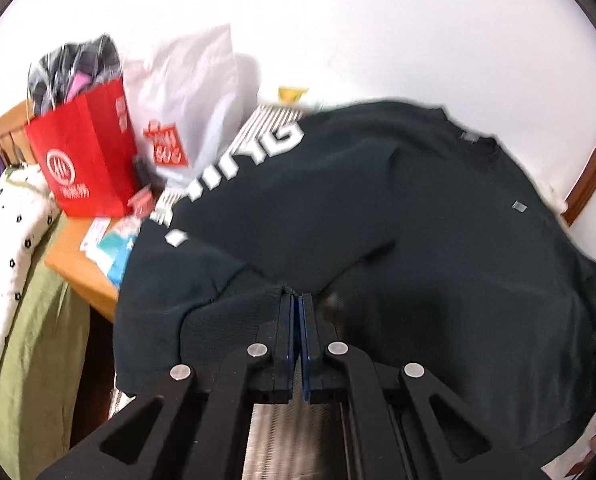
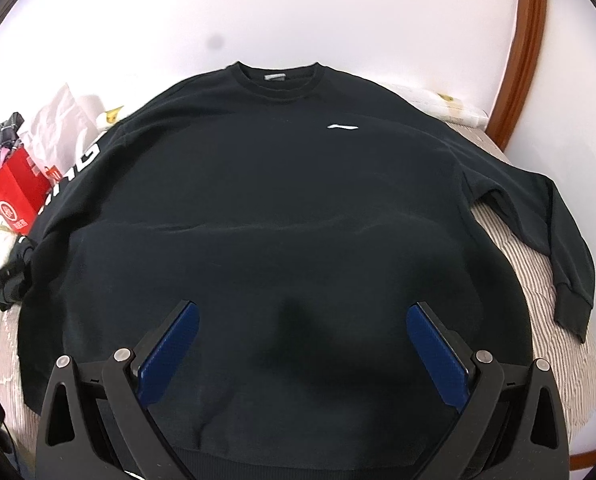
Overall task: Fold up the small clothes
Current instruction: 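Close the left gripper on the lettered sleeve cuff, then carry the lettered sleeve across the sweatshirt body with the left gripper, release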
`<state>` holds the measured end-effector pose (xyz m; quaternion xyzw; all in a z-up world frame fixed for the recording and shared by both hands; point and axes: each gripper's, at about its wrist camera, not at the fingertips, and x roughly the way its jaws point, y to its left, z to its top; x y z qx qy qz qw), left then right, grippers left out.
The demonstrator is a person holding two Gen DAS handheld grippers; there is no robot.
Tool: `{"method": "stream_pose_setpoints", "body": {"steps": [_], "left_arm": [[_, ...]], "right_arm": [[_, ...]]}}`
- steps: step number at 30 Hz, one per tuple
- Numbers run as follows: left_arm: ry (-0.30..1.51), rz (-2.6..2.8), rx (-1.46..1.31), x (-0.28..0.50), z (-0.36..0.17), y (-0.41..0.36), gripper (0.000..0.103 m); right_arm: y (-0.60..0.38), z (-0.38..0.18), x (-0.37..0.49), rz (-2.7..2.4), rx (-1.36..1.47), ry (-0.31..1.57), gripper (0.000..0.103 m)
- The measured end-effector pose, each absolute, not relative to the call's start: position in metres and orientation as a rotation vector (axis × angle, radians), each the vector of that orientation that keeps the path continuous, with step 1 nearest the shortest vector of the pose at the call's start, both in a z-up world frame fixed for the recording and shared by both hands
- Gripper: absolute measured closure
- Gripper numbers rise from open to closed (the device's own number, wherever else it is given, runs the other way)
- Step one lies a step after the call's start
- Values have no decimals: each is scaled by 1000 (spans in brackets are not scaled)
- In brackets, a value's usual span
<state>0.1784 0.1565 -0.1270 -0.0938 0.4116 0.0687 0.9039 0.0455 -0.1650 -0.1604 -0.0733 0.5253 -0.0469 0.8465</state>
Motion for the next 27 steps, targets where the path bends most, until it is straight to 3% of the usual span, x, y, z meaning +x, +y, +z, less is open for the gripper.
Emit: {"method": "stream_pose_setpoints", "body": {"steps": [15,27], "left_arm": [[747,-130,-81,235,-44,-7,100],[830,-315,-47,265,-83,-116,100]], "right_arm": [[-225,-119,41,-121,-125,1032,1],[-295,-124,34,-212,-88,1053,1]]}}
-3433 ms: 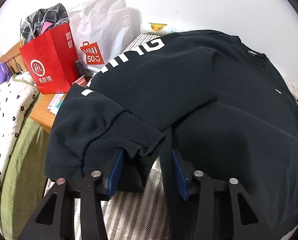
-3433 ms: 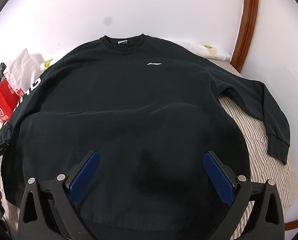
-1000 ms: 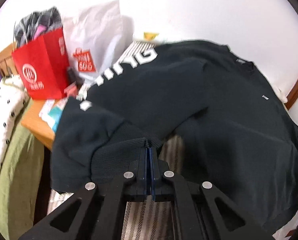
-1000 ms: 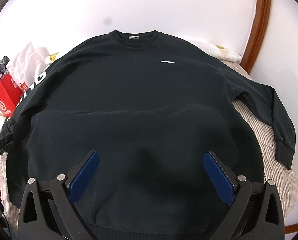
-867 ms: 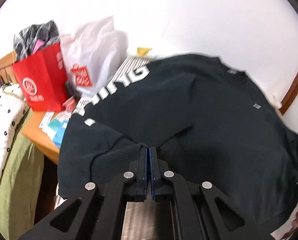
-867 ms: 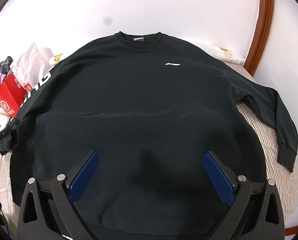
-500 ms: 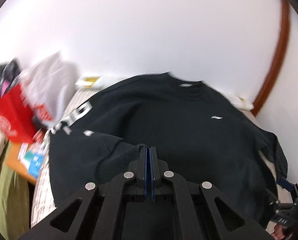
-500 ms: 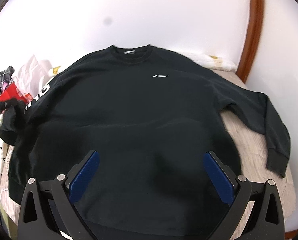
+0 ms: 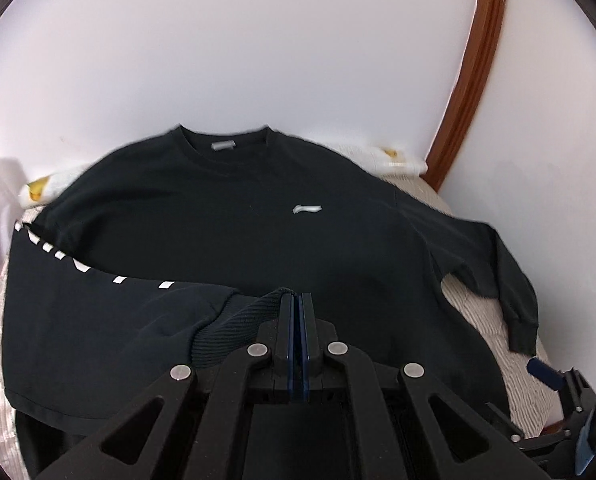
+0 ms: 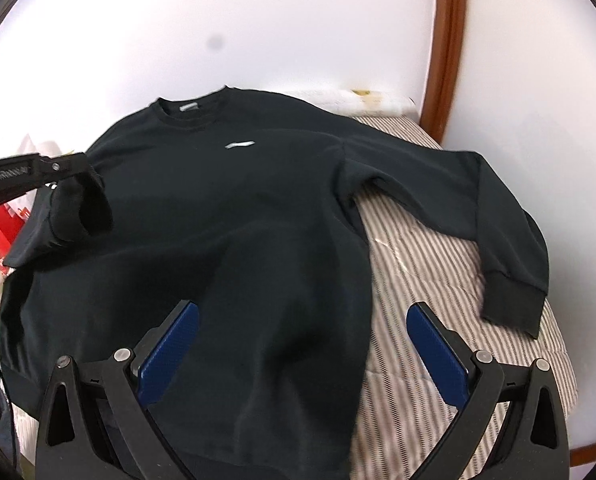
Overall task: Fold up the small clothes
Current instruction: 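Carry the lettered sleeve across the sweatshirt body with the left gripper, release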
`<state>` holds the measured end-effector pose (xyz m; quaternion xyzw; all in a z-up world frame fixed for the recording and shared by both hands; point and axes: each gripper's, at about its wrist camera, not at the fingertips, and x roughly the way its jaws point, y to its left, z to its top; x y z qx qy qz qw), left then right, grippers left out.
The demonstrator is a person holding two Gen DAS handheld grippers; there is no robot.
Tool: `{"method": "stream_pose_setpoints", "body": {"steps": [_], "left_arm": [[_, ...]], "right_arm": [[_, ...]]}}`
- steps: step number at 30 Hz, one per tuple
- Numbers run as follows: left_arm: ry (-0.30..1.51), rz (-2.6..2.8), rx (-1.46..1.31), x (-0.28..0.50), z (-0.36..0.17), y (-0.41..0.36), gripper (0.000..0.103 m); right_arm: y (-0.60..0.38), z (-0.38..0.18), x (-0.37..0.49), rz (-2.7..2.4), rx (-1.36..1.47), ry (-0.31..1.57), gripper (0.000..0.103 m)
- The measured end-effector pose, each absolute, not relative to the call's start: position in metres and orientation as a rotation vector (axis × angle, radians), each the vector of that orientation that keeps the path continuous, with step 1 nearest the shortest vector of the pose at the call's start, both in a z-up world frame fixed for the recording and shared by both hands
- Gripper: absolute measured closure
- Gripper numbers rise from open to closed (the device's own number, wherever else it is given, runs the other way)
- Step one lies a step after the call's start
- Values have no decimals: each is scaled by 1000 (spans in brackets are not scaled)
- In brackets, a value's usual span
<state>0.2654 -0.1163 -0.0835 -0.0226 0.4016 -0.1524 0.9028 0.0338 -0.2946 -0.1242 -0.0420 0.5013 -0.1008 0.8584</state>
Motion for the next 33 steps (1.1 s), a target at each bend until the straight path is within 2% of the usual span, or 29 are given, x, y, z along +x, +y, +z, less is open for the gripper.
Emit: {"method": "stream_pose_setpoints", "body": {"steps": [5,8,10,13,18,23,33], "left_arm": [[875,-317,-99,269,-93,-107,99],[879,-270,-87,268,-90,-97,94],[873,-240,-88,261,-86,-84,81],[855,-210,-93,253,-82,-63,68],[832,-153,-108,235,-74,-13,46],[831,-50,-146,219,-82,54,44],[920,-5,-233,183,-134,152,42]], "right_arm": [[-301,-128,32,-201,-85,1053,1],[-296,-130,34,-179,-81,1051,1],[-289,-130,36,-163,-76,1047,1],[-276,-130,39,-119,-48,1035,1],[-247,-134,50,-33,4,1042,11],[-209,-148,69,17,-29,1073,26],[-163,-191,119,49,-29,1125,26]]}}
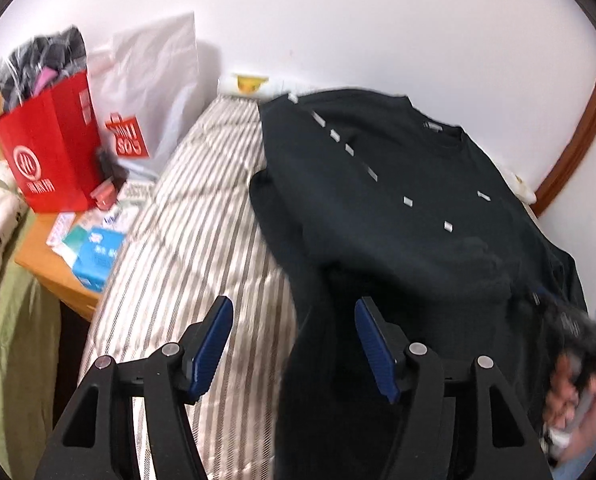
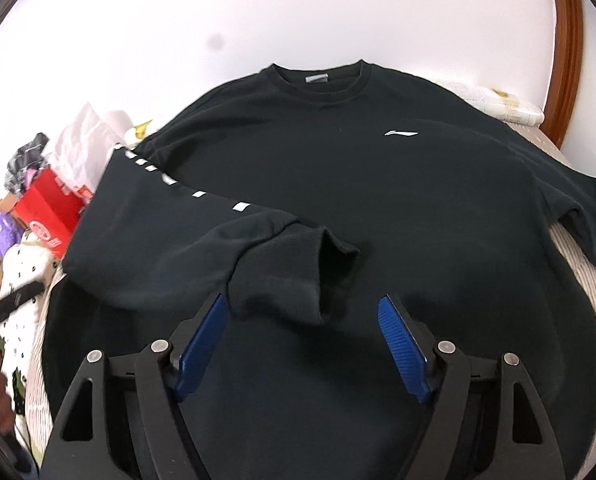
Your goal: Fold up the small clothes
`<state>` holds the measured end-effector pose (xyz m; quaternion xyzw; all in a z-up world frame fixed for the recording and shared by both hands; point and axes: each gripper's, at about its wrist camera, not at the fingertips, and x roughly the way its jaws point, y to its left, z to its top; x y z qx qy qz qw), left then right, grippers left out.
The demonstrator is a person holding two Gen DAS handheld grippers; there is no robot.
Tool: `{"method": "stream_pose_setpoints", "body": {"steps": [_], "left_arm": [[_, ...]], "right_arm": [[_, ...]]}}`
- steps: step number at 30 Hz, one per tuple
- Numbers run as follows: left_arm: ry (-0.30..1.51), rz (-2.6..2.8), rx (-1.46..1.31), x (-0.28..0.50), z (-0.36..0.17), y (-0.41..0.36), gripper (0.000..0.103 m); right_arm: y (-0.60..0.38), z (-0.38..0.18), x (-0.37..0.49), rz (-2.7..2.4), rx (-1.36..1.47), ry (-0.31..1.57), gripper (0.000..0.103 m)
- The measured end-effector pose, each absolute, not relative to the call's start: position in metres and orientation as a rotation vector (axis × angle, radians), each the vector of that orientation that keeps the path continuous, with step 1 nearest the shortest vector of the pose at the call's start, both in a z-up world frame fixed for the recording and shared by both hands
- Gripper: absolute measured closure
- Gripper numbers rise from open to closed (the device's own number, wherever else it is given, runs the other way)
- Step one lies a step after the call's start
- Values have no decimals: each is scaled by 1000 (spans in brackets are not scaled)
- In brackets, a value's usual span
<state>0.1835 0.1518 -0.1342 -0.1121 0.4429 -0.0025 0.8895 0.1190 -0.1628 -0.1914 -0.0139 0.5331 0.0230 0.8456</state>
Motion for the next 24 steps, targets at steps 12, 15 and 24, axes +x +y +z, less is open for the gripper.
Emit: {"method": "stream_pose_setpoints", "body": {"steps": [12,15,24], "left_arm": [[949,-51,-272,213,-168,152,45],[972,-13,-240,222,-176,149,91],[996,24,-294,224,-187,163,94]], "right_arm": [[-164,-242,172,-49,-4,1217,45],[-155,-240,180,7,-29,1180,85],[-195,-172,177,-61,-70,966,87]]}}
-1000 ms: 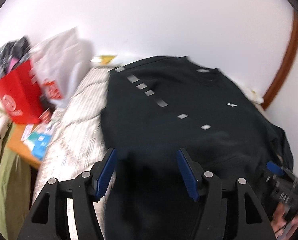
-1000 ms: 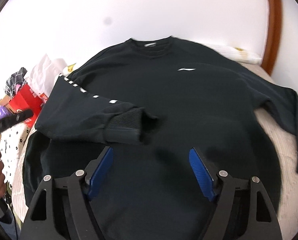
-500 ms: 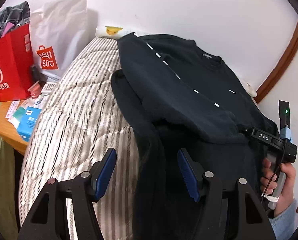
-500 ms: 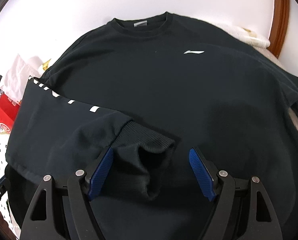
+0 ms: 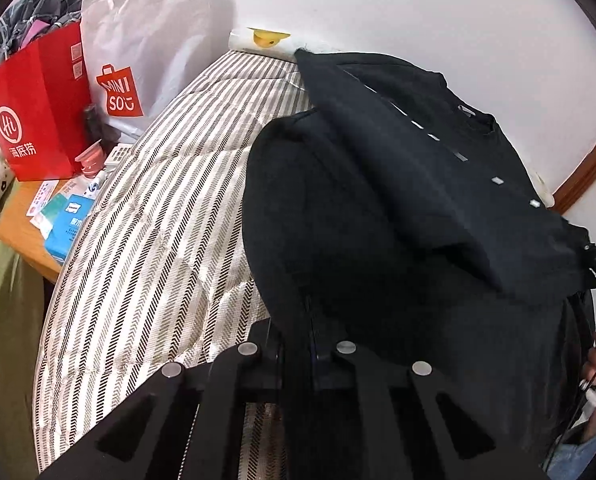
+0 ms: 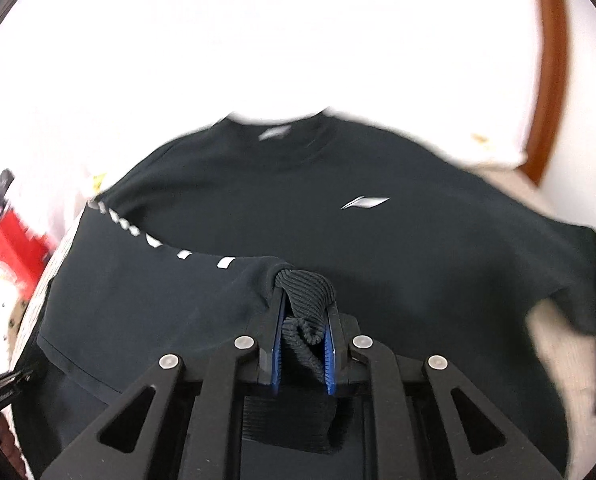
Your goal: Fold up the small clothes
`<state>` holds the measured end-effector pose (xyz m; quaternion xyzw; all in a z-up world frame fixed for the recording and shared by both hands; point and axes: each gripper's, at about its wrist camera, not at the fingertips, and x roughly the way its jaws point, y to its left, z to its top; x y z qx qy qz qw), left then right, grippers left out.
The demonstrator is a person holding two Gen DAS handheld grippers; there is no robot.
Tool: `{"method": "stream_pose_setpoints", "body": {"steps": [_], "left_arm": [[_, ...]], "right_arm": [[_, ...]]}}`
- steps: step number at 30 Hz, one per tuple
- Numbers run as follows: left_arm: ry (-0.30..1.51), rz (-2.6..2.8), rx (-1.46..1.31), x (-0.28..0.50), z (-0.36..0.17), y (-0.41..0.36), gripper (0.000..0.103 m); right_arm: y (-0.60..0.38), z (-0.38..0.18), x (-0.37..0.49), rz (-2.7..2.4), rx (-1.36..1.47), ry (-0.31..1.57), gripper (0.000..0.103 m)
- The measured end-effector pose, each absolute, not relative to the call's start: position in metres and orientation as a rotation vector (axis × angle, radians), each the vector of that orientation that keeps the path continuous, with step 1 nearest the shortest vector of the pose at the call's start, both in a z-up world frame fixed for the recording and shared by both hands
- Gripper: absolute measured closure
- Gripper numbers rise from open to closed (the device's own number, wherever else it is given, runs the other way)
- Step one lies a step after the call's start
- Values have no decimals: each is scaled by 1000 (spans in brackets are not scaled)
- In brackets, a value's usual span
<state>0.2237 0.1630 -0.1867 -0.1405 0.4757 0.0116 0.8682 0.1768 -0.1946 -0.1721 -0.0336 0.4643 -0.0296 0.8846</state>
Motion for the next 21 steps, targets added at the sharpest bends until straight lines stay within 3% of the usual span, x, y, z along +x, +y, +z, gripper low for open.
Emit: {"method": "stream_pose_setpoints", "body": {"steps": [13,21], "left_arm": [[1017,37,-290,223,-185,163,94],[1024,43,-290,222,-185,164,93]], "right_arm": [[-266,-152,201,-171,-27,915,87],[-291,-169,190,-213,-5,992,86]]}}
